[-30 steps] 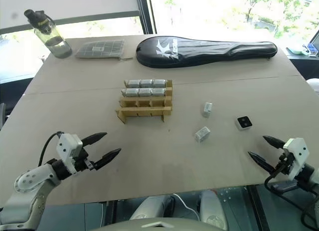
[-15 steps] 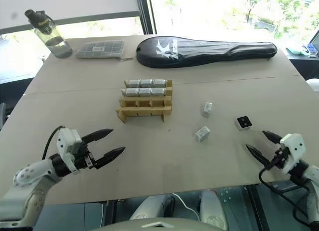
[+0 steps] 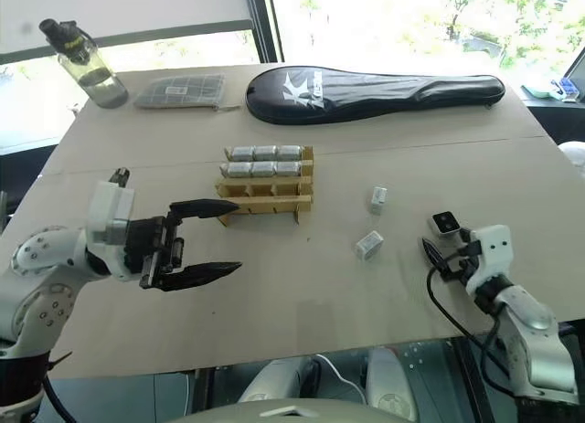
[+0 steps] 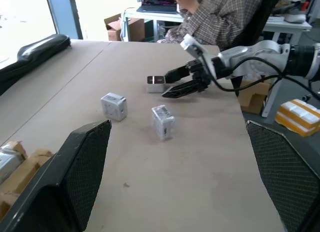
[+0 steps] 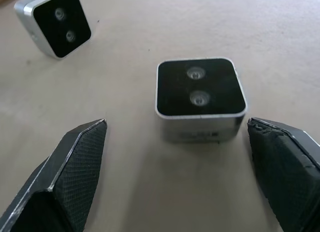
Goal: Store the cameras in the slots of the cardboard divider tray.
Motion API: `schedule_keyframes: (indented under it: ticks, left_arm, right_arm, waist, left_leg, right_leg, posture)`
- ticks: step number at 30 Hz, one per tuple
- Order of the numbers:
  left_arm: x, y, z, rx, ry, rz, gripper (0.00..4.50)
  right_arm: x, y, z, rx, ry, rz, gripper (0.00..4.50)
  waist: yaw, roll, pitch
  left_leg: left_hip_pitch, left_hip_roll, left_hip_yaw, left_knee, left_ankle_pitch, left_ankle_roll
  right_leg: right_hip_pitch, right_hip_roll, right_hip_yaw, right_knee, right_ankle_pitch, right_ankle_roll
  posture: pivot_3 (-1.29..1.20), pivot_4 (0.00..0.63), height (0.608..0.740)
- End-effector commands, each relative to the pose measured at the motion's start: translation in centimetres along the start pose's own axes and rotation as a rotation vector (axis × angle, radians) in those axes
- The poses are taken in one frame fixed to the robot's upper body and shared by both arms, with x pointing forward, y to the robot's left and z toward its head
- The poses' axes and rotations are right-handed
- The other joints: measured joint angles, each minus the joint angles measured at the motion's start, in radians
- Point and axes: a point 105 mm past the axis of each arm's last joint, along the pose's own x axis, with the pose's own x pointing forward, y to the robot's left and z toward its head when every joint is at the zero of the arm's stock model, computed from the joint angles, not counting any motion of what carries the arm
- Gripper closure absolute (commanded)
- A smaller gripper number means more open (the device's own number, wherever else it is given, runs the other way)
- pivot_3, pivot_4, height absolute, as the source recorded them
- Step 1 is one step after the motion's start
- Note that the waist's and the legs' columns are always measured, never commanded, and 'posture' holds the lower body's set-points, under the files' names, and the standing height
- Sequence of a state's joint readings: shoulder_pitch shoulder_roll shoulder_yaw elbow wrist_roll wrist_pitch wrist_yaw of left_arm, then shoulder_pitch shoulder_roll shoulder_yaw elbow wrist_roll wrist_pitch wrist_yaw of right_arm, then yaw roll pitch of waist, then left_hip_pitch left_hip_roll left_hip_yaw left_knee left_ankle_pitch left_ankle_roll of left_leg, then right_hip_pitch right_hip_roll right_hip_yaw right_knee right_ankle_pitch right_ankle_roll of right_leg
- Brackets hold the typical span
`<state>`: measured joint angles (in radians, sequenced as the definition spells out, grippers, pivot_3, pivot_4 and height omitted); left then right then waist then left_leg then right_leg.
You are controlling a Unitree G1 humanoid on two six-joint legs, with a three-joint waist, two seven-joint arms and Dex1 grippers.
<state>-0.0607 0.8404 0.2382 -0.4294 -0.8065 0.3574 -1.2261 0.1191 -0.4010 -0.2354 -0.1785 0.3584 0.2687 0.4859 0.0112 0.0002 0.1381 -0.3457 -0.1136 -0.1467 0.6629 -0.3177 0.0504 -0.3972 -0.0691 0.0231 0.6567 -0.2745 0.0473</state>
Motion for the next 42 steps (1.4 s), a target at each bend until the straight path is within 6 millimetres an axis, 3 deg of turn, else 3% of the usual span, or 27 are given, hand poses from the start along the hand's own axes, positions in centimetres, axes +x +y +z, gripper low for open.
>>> schedule_keyframes:
  ticks: [1, 7, 10, 15, 18, 22, 23, 26, 29, 32, 37, 42]
  left_arm:
    - [0.0, -0.4, 0.5, 0.023, -0.012, -0.027, 0.02]
    - [-0.6, -0.5, 0.0, 0.013, -0.002, -0.029, 0.02]
    - [-0.9, -0.6, -0.3, 0.008, 0.001, -0.024, 0.00]
    - [-1.1, -1.1, -0.6, -0.001, -0.003, -0.024, 0.00]
    - [-1.2, -1.3, -0.8, -0.030, -0.014, -0.021, 0.00]
    - [-1.0, 0.0, -1.3, -0.066, -0.015, 0.068, 0.00]
    - [-0.8, 0.8, -1.4, -0.087, -0.016, 0.126, 0.00]
    - [0.1, 2.9, -1.9, -0.166, 0.003, 0.241, 0.00]
    - [1.1, 3.7, -1.9, -0.234, 0.029, 0.222, 0.00]
    - [1.8, 4.8, -1.8, -0.253, 0.062, 0.231, 0.00]
    - [2.8, 5.5, 0.2, -0.267, -0.013, 0.137, 0.00]
    - [3.1, 5.4, 0.4, -0.263, -0.006, 0.087, 0.00]
  right_arm:
    - [0.6, -0.1, 0.8, -0.033, -0.027, -0.022, 0.00]
    - [1.1, -0.4, 1.0, -0.076, -0.022, -0.028, 0.00]
    - [0.9, -0.4, 1.0, -0.094, -0.026, -0.017, 0.71]
    - [1.0, -0.4, 1.1, -0.150, -0.037, -0.004, 2.56]
    - [1.1, -0.4, 2.0, -0.247, -0.092, -0.013, 2.56]
    - [1.3, 0.5, 5.1, -0.554, -0.234, 0.050, 2.56]
    - [1.5, 0.9, 6.6, -0.599, -0.293, 0.057, 2.56]
    - [2.4, 4.7, 11.0, -0.818, -0.461, 0.204, 2.56]
    - [3.1, 9.3, 12.2, -0.994, -0.564, 0.396, 2.56]
    - [3.4, 13.9, 12.2, -1.121, -0.654, 0.595, 2.56]
    - [4.1, 17.4, 11.8, -1.283, -0.736, 0.772, 2.56]
    - [4.6, 19.0, 11.4, -1.386, -0.799, 0.871, 2.56]
  waist:
    - [0.000, 0.000, 0.000]
    - [0.000, 0.000, 0.000]
    - [0.001, 0.000, 0.000]
    - [0.000, 0.000, 0.000]
    - [0.000, 0.000, 0.000]
    - [0.000, 0.001, 0.000]
    - [0.000, 0.001, 0.001]
    - [-0.004, 0.000, 0.001]
    - [-0.016, -0.002, 0.000]
    - [-0.023, -0.005, 0.002]
    - [-0.025, -0.007, 0.004]
    - [-0.028, -0.008, 0.004]
  left_leg:
    - [0.000, 0.000, 0.000, 0.000, 0.000, 0.000]
    - [0.000, 0.000, 0.000, 0.000, 0.000, 0.000]
    - [0.000, 0.000, 0.000, 0.000, 0.000, 0.000]
    - [0.000, 0.000, 0.000, 0.000, 0.000, 0.000]
    - [0.000, 0.000, 0.000, 0.000, 0.000, 0.000]
    - [0.000, 0.000, 0.001, 0.000, 0.000, 0.000]
    - [0.000, 0.000, 0.001, 0.001, 0.000, 0.000]
    - [0.000, 0.000, 0.000, 0.002, 0.000, 0.000]
    - [0.000, 0.000, 0.000, 0.002, 0.000, 0.000]
    - [-0.001, 0.000, 0.000, 0.002, 0.000, 0.000]
    - [-0.004, -0.001, 0.000, 0.004, 0.000, 0.000]
    - [-0.004, 0.000, 0.000, 0.004, 0.000, 0.000]
  right_leg:
    - [0.000, 0.000, 0.000, 0.000, 0.000, 0.000]
    - [0.000, 0.000, 0.000, 0.000, 0.000, 0.000]
    - [0.000, 0.000, 0.000, 0.000, 0.000, 0.000]
    - [0.000, 0.000, 0.000, 0.000, 0.000, 0.000]
    - [0.000, 0.000, 0.000, 0.000, 0.000, 0.000]
    - [-0.001, 0.000, 0.000, 0.000, 0.000, 0.000]
    - [-0.001, 0.000, 0.000, 0.000, 0.000, 0.000]
    - [-0.002, 0.001, 0.000, 0.001, 0.000, 0.000]
    - [-0.002, 0.001, 0.000, 0.003, 0.000, 0.000]
    - [-0.003, 0.001, 0.000, 0.002, 0.000, 0.000]
    - [-0.006, 0.001, -0.002, 0.002, 0.000, 0.000]
    - [-0.006, 0.001, -0.004, 0.003, 0.000, 0.000]
  posture:
    - [0.00, 0.150, 0.740]
    - [0.00, 0.150, 0.740]
    - [0.00, 0.150, 0.740]
    - [0.00, 0.150, 0.740]
    - [0.00, 0.150, 0.740]
    - [0.00, 0.150, 0.740]
    - [0.00, 0.150, 0.740]
    - [0.00, 0.150, 0.740]
    - [0.00, 0.150, 0.740]
    - [0.00, 0.150, 0.740]
    - [0.00, 0.150, 0.740]
    - [0.00, 0.150, 0.740]
